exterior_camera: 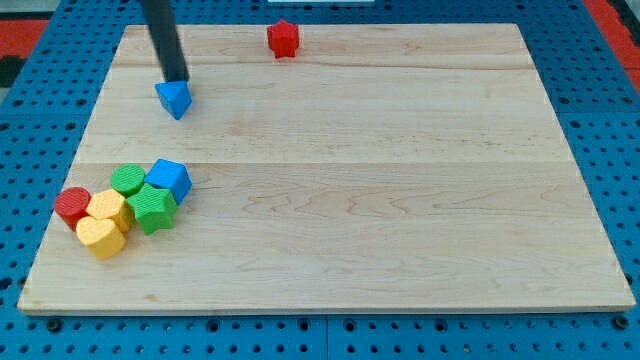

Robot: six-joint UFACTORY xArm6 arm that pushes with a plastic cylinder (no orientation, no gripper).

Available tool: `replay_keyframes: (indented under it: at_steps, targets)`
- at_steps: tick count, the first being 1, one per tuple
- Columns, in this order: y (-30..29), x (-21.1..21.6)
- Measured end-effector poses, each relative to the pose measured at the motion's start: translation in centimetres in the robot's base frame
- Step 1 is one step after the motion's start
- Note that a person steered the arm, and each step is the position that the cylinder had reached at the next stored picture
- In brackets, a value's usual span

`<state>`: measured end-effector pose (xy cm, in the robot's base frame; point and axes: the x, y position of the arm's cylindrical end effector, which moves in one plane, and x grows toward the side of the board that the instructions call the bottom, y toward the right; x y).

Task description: Push the blue triangle to the top left side of the blue cube

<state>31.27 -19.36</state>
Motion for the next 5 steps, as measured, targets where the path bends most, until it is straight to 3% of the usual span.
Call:
replay_keyframes:
  at_steps: [1, 3, 5]
  targets:
    - [4.2, 5.5]
    - [6.6, 5.5]
    - [3.3, 6.0]
